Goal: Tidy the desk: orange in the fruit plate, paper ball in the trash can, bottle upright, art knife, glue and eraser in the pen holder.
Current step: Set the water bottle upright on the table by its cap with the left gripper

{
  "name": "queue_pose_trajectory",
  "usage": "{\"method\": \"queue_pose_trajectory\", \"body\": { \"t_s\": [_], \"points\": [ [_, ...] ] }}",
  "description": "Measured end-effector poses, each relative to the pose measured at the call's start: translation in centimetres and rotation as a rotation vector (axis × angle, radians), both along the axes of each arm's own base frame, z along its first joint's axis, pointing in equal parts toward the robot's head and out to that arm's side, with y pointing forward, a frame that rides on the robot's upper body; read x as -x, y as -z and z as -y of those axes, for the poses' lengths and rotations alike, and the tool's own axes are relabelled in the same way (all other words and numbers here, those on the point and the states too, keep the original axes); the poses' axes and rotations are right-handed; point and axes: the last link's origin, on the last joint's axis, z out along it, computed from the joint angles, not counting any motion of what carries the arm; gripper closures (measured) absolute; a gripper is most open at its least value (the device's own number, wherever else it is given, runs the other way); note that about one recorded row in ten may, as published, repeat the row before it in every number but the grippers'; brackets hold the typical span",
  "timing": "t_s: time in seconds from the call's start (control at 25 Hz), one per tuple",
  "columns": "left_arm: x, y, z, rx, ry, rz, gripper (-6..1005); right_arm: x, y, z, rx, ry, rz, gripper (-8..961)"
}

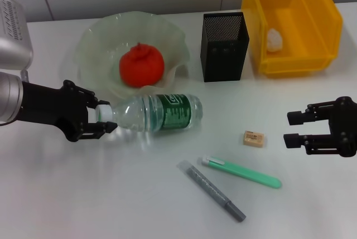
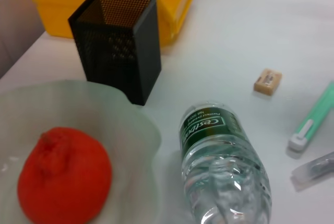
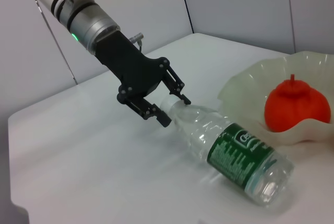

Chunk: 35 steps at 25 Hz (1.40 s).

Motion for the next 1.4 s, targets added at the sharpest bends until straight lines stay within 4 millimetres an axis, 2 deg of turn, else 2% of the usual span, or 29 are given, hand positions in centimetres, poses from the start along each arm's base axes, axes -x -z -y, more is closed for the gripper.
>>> {"method": "queue_pose_trajectory", "body": {
  "t_s": [0.48, 1.4],
  "points": [
    [-1.1, -0.8, -0.2, -0.006, 0.008, -0.002, 564, 0.2, 0.0, -0.2, -0.001, -0.006, -0.001, 409],
    [-2.6, -3.5, 0.0, -0.017, 0.038, -0.05, 565, 0.2, 0.1, -0.2, 0.002, -0.005, -0.005, 409]
  ]
}}
